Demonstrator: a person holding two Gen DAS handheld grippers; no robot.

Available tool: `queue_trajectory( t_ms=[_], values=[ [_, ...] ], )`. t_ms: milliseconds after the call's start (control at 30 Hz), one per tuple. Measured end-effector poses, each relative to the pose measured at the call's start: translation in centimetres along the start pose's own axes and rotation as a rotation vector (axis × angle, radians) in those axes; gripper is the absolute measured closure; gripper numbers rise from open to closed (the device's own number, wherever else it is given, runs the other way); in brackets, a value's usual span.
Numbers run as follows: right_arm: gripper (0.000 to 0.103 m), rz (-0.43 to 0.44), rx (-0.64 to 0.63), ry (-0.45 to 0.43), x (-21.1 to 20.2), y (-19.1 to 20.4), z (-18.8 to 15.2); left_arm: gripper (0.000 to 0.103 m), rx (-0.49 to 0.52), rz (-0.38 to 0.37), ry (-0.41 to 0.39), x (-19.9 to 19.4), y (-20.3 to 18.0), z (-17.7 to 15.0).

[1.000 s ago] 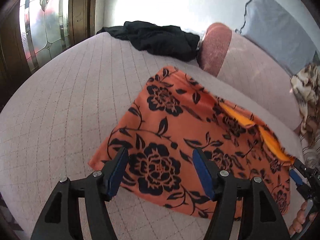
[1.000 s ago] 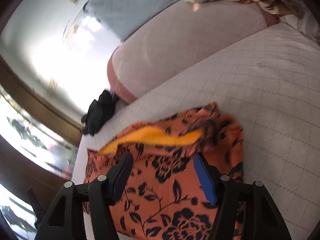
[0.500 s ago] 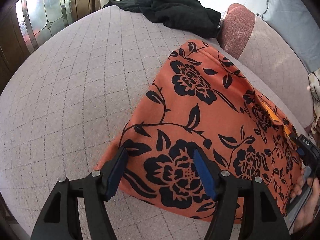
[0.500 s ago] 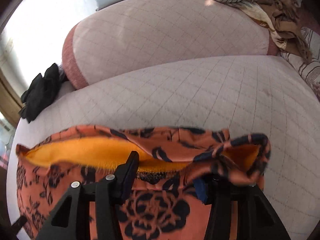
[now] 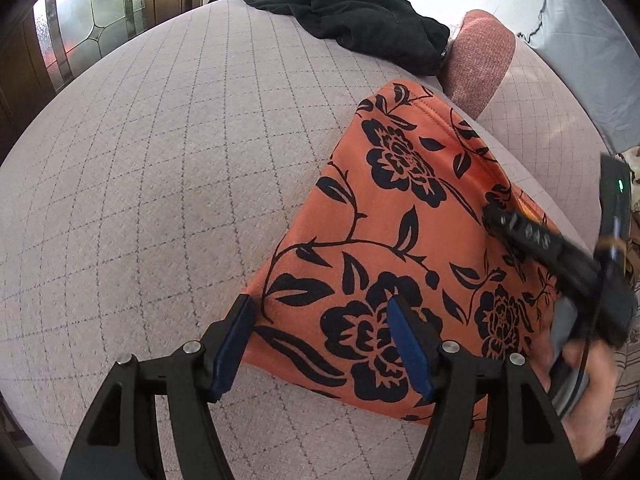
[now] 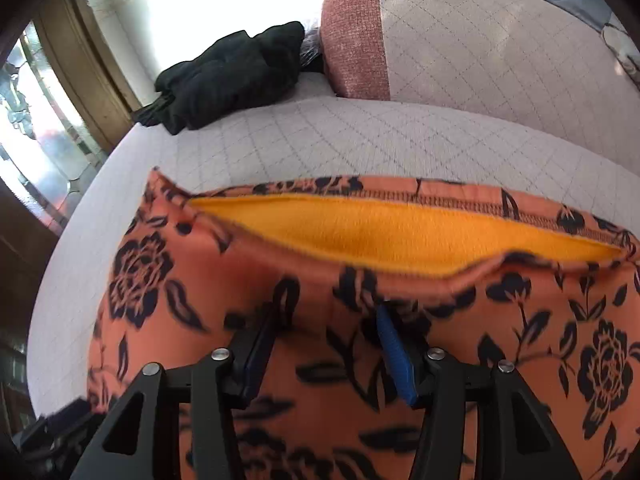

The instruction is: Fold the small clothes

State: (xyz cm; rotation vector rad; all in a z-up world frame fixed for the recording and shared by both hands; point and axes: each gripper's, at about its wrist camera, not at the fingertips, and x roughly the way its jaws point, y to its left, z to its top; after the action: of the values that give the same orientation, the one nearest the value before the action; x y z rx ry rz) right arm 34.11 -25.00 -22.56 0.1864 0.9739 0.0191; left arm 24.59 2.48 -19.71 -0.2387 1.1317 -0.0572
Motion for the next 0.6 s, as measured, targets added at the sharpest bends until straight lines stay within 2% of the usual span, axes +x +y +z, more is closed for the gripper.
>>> queue_trajectory(
  t_ms=[133, 233, 267, 333, 433, 500, 600],
  values=[
    [0.047, -0.054, 0.146, -0.011, 2.3, -1.6, 4.3, 0.034, 0.009, 0.004, 0.013, 0.4, -0.2, 0.4],
    [0.049, -0.082, 0.218, -0.065, 1.4, -3.0, 5.4, 0.034, 0.001, 0.007, 0.020, 0.7, -0.6, 1.1],
    [0.049, -0.067, 0.235, -0.083, 0.6, -3.6, 5.2, 0.034, 0.004, 0.012, 0.016, 0.6, -0.7, 1.2],
    [0.049, -0.044, 0.237, -0.109, -1.6, -4.8, 4.3, 0.034, 0.017, 0.030, -0.004, 0.4, -1.3, 1.7],
    [0.049, -0.072, 0.201, -0.124, -5.2, -7.2, 1.7, 0.034, 0.062, 0.066, -0.037, -0.2, -2.5, 1.4],
    [0.049, -0.099, 0.191, -0.127, -8.3, -9.6, -1.0, 0.034, 0.092, 0.077, -0.041, -0.2, -3.1, 1.1],
    [0.049, -0.124, 0.242, -0.110, -12.5, -13.8, -5.6, 0.030, 0.108, 0.105, -0.021, 0.8, -3.5, 0.7]
  ],
)
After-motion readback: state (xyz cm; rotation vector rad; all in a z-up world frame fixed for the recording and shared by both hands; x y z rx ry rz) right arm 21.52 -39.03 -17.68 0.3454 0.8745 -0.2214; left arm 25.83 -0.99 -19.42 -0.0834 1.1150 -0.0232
